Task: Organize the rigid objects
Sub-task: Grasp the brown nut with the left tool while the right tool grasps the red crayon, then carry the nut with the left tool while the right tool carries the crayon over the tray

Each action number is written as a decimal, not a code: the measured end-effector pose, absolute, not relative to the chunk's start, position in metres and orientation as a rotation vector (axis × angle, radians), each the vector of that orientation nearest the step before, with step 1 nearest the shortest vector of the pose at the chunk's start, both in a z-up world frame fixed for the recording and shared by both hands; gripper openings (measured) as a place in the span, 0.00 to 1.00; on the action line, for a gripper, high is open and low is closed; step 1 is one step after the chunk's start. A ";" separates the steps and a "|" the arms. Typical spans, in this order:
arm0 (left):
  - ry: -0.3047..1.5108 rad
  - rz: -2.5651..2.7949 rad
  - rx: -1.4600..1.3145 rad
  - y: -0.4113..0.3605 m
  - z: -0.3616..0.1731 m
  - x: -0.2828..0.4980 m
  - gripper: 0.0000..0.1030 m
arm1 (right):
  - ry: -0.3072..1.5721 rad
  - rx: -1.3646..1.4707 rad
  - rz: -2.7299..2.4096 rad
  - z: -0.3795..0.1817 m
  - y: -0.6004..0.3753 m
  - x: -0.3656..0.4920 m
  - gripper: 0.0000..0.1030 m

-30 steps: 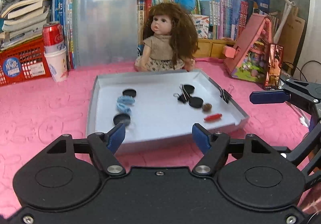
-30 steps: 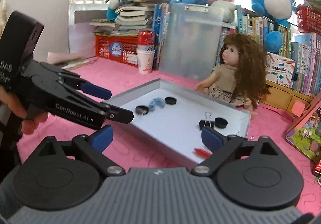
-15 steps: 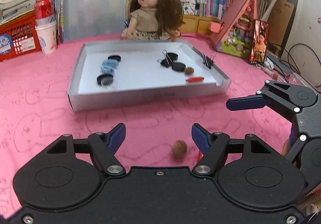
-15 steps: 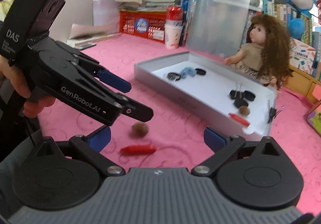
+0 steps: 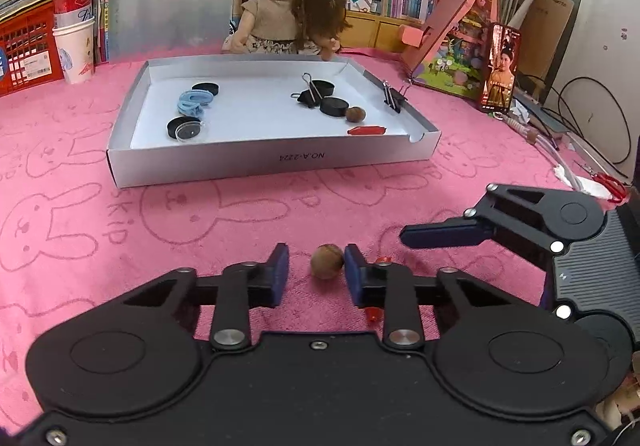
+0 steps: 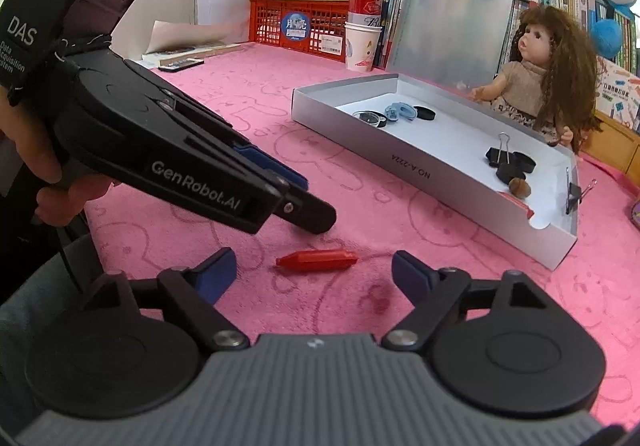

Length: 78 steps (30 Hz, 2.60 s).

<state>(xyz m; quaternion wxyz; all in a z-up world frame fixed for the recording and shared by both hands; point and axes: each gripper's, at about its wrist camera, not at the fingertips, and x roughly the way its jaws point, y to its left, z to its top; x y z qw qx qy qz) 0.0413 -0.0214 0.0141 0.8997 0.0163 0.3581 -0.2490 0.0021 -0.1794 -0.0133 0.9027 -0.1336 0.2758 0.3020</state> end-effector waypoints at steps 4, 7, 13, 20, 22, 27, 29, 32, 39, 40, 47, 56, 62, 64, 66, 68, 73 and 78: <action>0.722 -0.508 0.045 -0.023 0.017 0.040 0.17 | 0.577 -0.249 0.641 -0.013 -0.181 0.003 0.74; 0.704 -0.495 0.059 -0.023 0.021 0.041 0.15 | 0.584 -0.230 0.667 -0.011 -0.181 0.002 0.48; 0.695 -0.457 0.051 -0.017 0.025 0.044 0.15 | 0.576 -0.234 0.658 -0.010 -0.177 0.000 0.48; 0.699 -0.470 0.041 -0.014 0.024 0.039 0.16 | 0.564 -0.234 0.594 -0.008 -0.182 -0.001 0.48; 0.702 -0.480 0.038 -0.015 0.023 0.037 0.17 | 0.565 -0.227 0.567 -0.007 -0.187 0.000 0.48; 0.708 -0.484 0.050 -0.023 0.015 0.037 0.17 | 0.563 -0.209 0.497 -0.004 -0.199 0.001 0.48; 0.717 -0.479 0.046 -0.024 0.012 0.040 0.17 | 0.563 -0.205 0.476 -0.003 -0.202 0.002 0.48; 0.720 -0.474 0.043 -0.026 0.008 0.043 0.17 | 0.568 -0.190 0.449 -0.003 -0.207 0.005 0.48; 0.700 -0.454 0.060 -0.029 0.009 0.044 0.16 | 0.573 -0.162 0.412 -0.004 -0.209 0.009 0.48; 0.698 -0.454 0.059 -0.029 0.010 0.044 0.16 | 0.571 -0.158 0.407 -0.004 -0.209 0.010 0.48; 0.686 -0.439 0.049 -0.026 0.017 0.047 0.16 | 0.575 -0.100 0.357 0.000 -0.215 0.016 0.48; 0.663 -0.412 0.034 -0.024 0.030 0.059 0.16 | 0.569 -0.038 0.299 0.011 -0.224 0.028 0.48; 0.634 -0.391 0.021 -0.024 0.041 0.071 0.16 | 0.550 -0.013 0.257 0.020 -0.230 0.037 0.48; 0.631 -0.386 0.015 -0.025 0.044 0.076 0.16 | 0.548 -0.004 0.242 0.023 -0.231 0.041 0.48; 0.629 -0.380 0.005 -0.026 0.047 0.081 0.16 | 0.545 0.003 0.230 0.025 -0.233 0.045 0.48; 0.623 -0.373 0.002 -0.026 0.049 0.085 0.16 | 0.545 0.007 0.215 0.027 -0.234 0.049 0.48; 0.603 -0.356 0.005 -0.029 0.054 0.097 0.16 | 0.556 0.034 0.185 0.030 -0.236 0.061 0.48; 0.587 -0.337 0.008 -0.032 0.057 0.108 0.16 | 0.561 0.050 0.165 0.032 -0.236 0.074 0.48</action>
